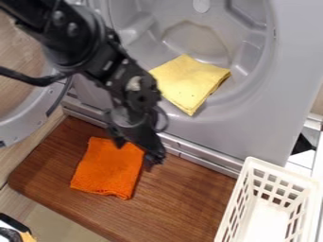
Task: Move the orange cloth to the right
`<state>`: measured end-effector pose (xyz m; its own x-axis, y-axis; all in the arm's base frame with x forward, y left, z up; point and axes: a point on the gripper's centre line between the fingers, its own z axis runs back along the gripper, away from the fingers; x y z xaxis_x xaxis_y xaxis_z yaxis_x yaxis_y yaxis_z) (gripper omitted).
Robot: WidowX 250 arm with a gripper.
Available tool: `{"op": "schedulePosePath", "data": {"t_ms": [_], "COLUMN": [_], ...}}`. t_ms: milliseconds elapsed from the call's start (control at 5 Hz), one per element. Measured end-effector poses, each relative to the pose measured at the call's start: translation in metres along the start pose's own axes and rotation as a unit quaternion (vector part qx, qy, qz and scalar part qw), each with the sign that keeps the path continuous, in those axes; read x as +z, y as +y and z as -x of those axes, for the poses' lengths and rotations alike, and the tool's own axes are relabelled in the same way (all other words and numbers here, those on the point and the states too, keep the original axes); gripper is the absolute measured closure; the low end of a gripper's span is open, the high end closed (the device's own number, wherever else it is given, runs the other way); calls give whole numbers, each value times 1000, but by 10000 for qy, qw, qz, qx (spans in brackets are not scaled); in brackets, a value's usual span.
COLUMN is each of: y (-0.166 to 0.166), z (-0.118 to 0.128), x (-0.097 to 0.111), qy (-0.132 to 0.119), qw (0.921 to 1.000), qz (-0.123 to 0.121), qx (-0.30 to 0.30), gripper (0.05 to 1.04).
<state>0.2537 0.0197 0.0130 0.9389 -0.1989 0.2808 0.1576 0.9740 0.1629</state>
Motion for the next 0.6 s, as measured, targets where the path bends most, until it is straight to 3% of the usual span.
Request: {"op": "schedulePosePath", "data": {"t_ms": [200, 600], "y": [22, 44], "z": [15, 45], "x": [-16, -58], "qy": [222, 602], "qw": [9986, 9940], "qz": [-3, 36], "qx": [487, 909], "gripper": [83, 83]}}
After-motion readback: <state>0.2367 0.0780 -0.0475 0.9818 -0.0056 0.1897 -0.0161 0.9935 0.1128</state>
